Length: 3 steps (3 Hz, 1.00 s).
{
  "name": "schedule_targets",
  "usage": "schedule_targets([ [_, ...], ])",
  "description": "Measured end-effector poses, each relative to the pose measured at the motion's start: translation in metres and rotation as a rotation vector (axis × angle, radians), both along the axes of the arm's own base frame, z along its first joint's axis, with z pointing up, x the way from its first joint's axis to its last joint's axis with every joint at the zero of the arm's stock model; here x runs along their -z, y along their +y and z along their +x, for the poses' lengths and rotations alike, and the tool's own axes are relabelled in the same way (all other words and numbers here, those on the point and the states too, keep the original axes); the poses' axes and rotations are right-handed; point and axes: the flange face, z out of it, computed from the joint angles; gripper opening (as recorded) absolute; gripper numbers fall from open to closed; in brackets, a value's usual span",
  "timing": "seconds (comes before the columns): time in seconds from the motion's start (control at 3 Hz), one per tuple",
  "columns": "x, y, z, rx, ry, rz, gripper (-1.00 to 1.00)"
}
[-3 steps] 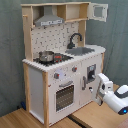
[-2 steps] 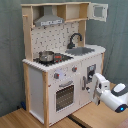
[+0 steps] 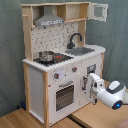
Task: Play with the kitchen
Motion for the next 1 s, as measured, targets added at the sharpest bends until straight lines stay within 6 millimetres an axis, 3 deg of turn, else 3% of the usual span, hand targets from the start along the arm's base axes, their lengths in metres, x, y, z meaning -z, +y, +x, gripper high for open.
schedule_targets([
  [1.0, -0.002, 0.004, 0.045, -0.094, 0.123, -0.050, 1.00],
])
